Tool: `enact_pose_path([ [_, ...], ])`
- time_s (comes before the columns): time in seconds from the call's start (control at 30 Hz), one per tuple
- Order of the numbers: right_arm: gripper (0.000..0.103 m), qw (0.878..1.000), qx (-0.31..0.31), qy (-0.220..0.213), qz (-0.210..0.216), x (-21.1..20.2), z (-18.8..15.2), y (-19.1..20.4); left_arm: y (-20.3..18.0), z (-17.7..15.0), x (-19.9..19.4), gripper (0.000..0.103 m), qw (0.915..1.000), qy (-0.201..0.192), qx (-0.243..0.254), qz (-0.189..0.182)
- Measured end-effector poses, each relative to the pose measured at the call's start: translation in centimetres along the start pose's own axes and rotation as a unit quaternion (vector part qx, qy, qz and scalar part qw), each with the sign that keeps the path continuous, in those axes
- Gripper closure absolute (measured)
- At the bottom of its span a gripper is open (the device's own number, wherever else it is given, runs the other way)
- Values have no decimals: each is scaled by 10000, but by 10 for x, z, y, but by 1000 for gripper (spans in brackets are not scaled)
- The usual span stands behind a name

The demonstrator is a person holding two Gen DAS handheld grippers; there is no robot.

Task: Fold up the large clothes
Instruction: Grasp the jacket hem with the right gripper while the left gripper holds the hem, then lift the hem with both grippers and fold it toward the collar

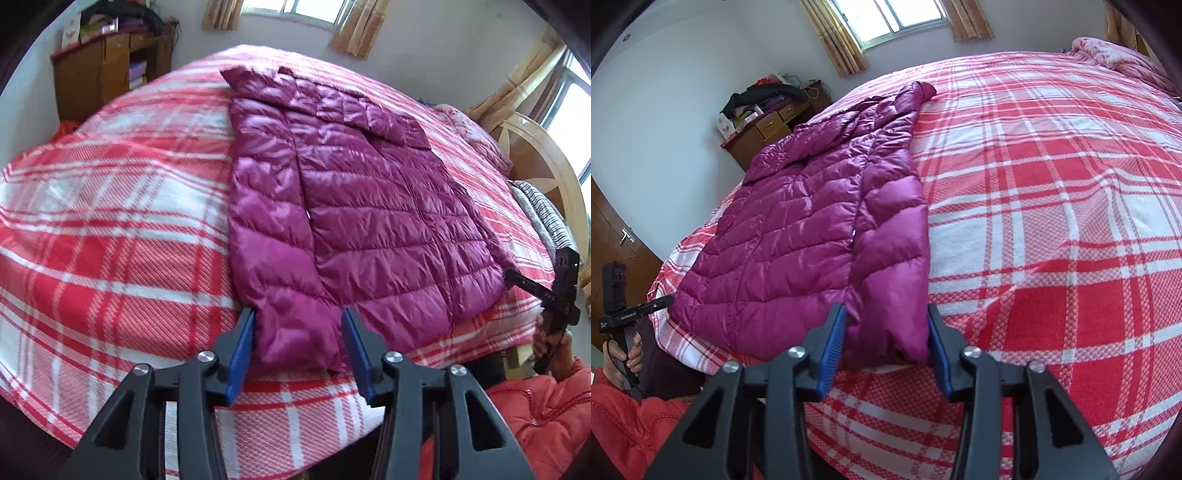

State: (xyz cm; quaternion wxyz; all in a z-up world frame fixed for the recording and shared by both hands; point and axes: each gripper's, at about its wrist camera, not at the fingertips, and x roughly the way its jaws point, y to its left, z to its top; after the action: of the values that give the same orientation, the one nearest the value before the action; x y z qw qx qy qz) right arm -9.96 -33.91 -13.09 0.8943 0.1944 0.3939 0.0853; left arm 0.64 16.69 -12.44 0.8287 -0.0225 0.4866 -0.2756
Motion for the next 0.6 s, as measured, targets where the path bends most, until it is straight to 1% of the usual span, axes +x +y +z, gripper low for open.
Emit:
enact_pose_path([
  [0.07, 56, 10000, -7, -11, 0, 1, -1, 0, -1, -2, 4, 55, 10000, 72, -11, 16],
  [0.13, 56, 10000, 2, -24, -13, 2, -1, 0, 1, -2, 8, 55, 9999, 103, -107, -63],
  [0.2, 52, 10000, 5, -42, 40, 3, -2, -1, 4, 0, 7, 55, 9995, 109, -256, -144],
  [0.27, 49, 9999, 44, -61, 105, 4, -2, -1, 10, 1, 6, 55, 9981, 75, -513, -319],
  [0.3, 46, 9999, 57, -64, 139, 4, -2, -2, 15, 1, 5, 55, 9967, 18, -660, -470],
  [0.37, 46, 9999, 15, -67, 131, 5, -2, 0, 21, -1, 4, 55, 9924, -121, -948, -770],
  [0.4, 53, 9999, -83, -55, 49, 5, -2, 2, 24, -2, 4, 57, 9897, -175, -1082, -917],
  [0.43, 67, 9997, -202, -4, -114, 7, -2, 5, 25, -3, 7, 73, 9892, -149, -1130, -922],
  [0.47, 87, 9996, -216, 106, -137, 10, -2, 5, 25, -3, 11, 88, 9893, -49, -1156, -892],
  [0.5, 91, 9998, -125, 119, -71, 11, -2, 3, 25, -5, 15, 89, 9888, 28, -1195, -898],
  [0.53, 93, 9999, -35, 99, 25, 10, -1, 2, 25, -7, 16, 94, 9882, -2, -1217, -928],
  [0.6, 95, 9999, -77, 79, -1, 9, -2, 4, 20, -8, 14, 98, 9871, -52, -1121, -1143],
])
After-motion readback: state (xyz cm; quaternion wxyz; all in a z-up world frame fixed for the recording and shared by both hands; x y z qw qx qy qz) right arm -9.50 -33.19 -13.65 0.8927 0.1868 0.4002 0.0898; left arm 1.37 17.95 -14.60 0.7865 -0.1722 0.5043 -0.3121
